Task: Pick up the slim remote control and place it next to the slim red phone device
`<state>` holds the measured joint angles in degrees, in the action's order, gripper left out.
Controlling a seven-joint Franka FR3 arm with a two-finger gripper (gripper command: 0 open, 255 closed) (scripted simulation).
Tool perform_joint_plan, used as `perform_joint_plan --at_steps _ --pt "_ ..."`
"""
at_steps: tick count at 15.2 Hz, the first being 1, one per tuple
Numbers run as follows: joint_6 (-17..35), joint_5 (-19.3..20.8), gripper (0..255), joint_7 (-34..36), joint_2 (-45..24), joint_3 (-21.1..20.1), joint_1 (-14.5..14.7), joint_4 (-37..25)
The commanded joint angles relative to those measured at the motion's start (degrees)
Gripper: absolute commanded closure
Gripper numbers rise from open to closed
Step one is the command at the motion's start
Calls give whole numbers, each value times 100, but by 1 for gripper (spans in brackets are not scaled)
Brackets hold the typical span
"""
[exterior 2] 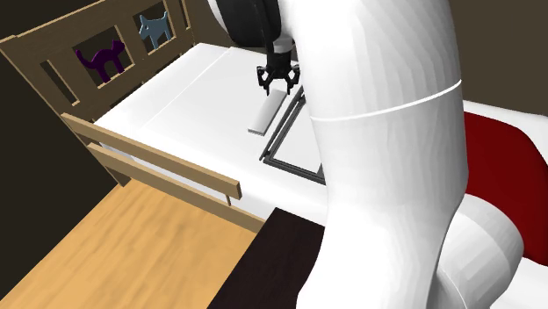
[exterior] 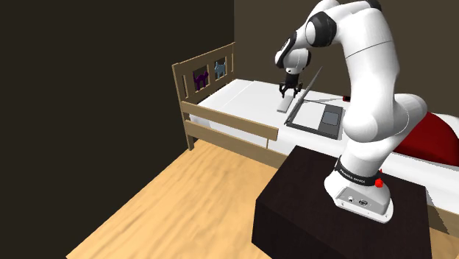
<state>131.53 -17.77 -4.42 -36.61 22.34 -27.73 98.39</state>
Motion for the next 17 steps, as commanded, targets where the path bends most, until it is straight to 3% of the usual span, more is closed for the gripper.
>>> perform_joint_plan --at_steps 1,8,17 --pt "-110 49 255 35 111 37 32 -3" --pt "-469 197 255 125 421 144 103 -66" --pt "-958 -17 255 -850 -254 193 -975 -1174"
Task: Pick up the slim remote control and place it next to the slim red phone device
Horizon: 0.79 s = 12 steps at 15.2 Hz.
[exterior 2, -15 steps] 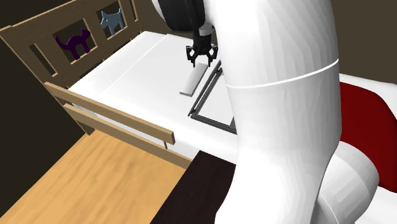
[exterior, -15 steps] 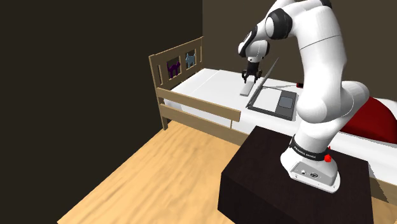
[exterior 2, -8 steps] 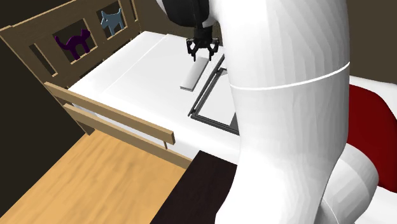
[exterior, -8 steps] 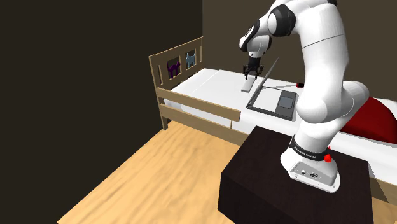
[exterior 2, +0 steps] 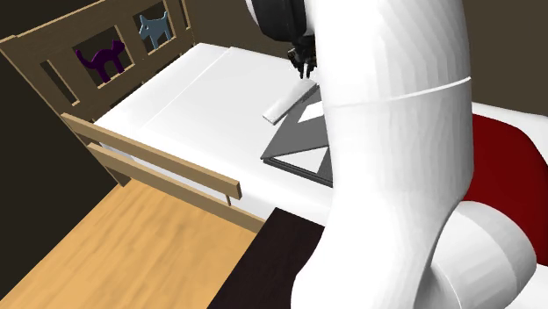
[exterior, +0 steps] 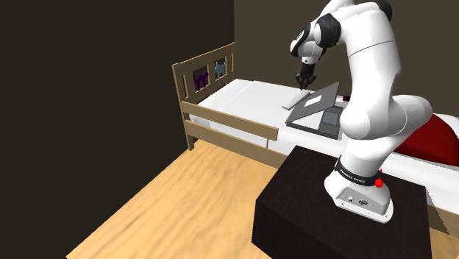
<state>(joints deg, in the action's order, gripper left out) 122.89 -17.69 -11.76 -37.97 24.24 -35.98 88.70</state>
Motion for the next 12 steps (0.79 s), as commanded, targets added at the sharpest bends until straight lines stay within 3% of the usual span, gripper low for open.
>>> perform_joint_plan --at_steps 1,3,4,5,8,12 --pt "-169 -49 255 -211 -219 3 -278 -375" --pt "-332 -96 255 -391 -437 -2 -540 -751" --pt "-262 -64 255 -263 -314 2 -384 -564" --pt "-262 -64 0 -264 -314 3 -384 -564" --pt "-67 536 0 1762 -46 697 719 228" --pt "-722 1030 0 4404 -363 1384 1893 258"
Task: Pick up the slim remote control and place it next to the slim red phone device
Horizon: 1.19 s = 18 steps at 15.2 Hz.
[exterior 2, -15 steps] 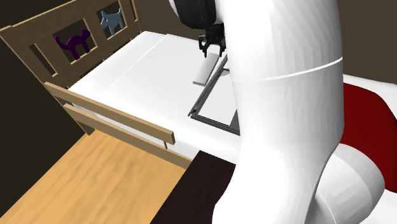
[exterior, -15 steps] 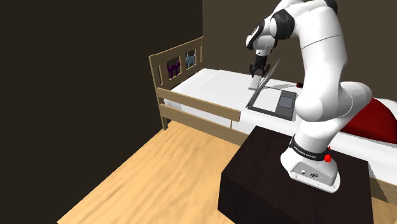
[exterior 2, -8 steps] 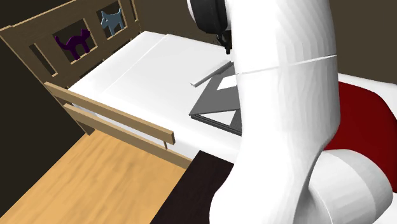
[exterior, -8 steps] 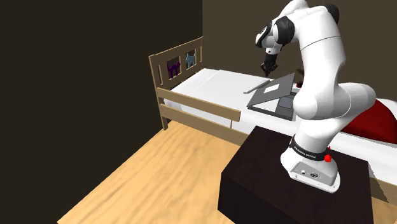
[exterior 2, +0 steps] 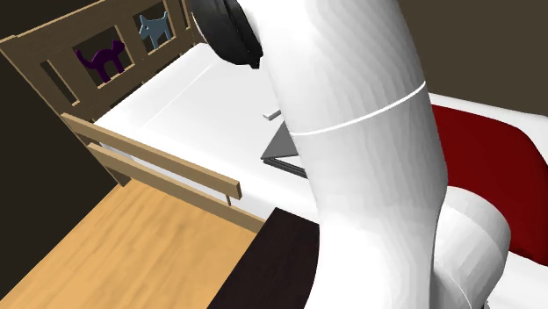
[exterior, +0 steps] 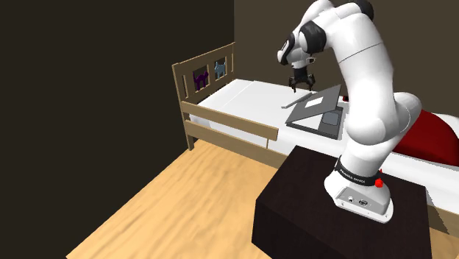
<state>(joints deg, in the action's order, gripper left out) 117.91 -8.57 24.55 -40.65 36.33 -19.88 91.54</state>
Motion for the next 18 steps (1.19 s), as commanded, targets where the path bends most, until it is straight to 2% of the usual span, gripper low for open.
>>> perform_joint_plan --at_steps 1,4,5,12,18 --pt "-525 151 0 1377 -283 277 477 -195" --pt "-1703 50 0 3052 -1085 427 751 -1151" --pt "-1869 21 0 3241 -1204 433 752 -1314" --pt "-1293 -17 0 3203 -1230 410 786 -741" --pt "-1293 -17 0 3203 -1230 410 786 -741"
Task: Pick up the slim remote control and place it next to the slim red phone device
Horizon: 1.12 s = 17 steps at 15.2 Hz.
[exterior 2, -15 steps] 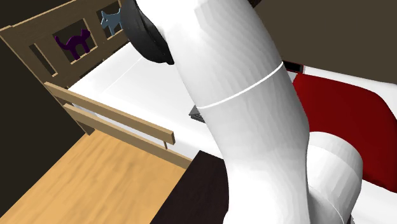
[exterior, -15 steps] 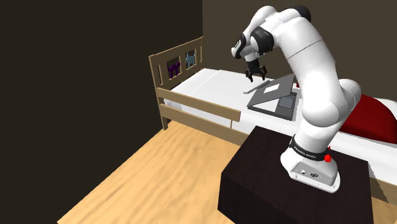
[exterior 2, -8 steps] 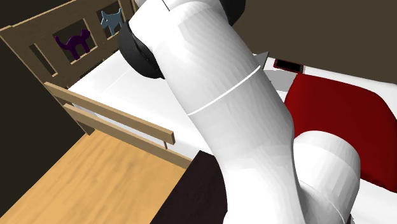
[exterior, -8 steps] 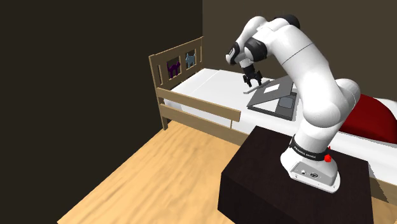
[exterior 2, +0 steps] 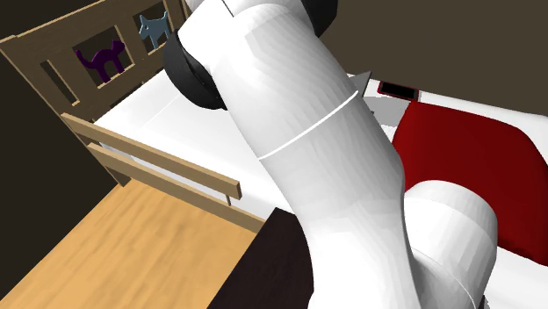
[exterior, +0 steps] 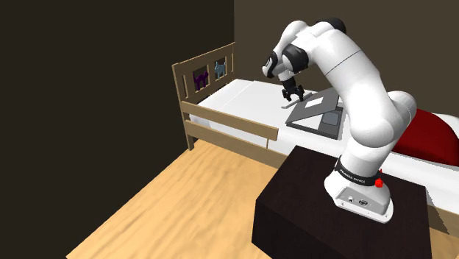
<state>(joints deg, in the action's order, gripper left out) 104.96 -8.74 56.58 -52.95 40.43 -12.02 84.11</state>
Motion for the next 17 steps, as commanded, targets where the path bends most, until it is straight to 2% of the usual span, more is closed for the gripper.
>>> perform_joint_plan --at_steps 1,2,3,12,17 --pt "2 0 0 0 0 0 0 1" --pt "1 0 0 0 0 0 0 1" --pt "1 0 255 0 0 0 0 1" --pt "2 0 255 0 0 0 0 1" --pt "-212 91 255 -41 226 101 67 0"
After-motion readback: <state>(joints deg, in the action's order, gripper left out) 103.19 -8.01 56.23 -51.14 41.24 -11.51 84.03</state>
